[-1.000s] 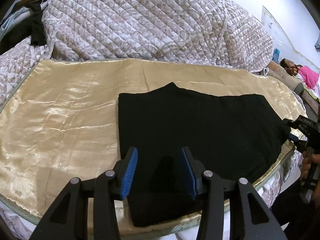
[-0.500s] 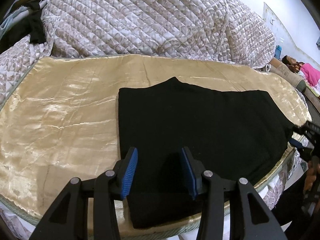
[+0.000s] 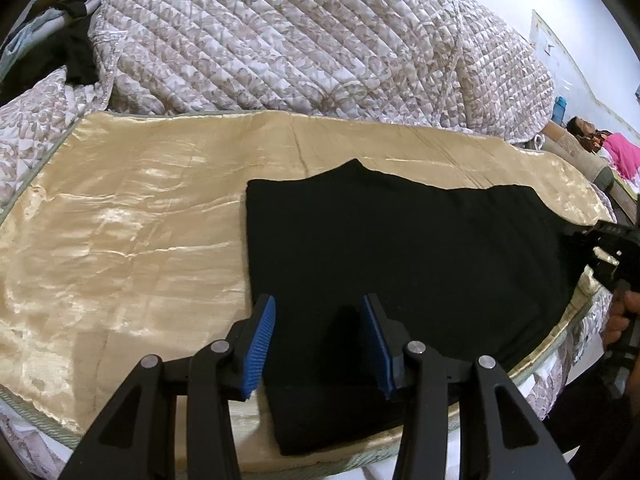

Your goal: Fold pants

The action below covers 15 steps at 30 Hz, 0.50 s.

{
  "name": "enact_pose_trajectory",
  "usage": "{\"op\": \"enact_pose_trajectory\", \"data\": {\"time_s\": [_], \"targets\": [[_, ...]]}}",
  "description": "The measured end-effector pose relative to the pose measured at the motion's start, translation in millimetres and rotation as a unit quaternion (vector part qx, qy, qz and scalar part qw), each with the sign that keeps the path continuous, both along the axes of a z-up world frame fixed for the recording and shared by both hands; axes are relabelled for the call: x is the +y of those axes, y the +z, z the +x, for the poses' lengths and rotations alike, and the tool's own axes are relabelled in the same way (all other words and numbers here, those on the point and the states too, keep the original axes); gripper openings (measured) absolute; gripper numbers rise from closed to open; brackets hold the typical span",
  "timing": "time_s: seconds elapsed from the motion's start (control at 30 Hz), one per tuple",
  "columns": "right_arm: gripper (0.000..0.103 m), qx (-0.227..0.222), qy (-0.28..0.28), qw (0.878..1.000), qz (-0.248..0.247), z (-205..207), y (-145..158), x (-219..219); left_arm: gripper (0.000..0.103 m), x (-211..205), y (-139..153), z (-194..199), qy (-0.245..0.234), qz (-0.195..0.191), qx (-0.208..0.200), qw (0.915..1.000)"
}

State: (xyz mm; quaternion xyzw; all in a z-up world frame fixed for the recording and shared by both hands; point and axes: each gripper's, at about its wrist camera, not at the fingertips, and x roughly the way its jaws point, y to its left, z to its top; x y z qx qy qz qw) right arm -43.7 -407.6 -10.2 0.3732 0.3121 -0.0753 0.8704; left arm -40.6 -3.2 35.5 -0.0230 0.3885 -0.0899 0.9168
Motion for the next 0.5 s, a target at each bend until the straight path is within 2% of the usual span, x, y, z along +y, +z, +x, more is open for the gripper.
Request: {"op": "enact_pose_trajectory", "data": {"time_s": [0.13,0.3,0.5], "targets": [[0.021,-0.03,0.028,0.999,-0.024,2,26,14,0.047,15,0,5,0.026,-0.005,0.008,0.9996],[0.02,-0.067,0.087,0.993,-0.049,14,65,47,0.047,41,0,10,0.068,-0.023,0.016,0.9973],[0.02,-0.104,0.182,0.974,-0.083,24,105,117,0.047,67,0,10,0.107,-0.03,0.02,0.9936]]}}
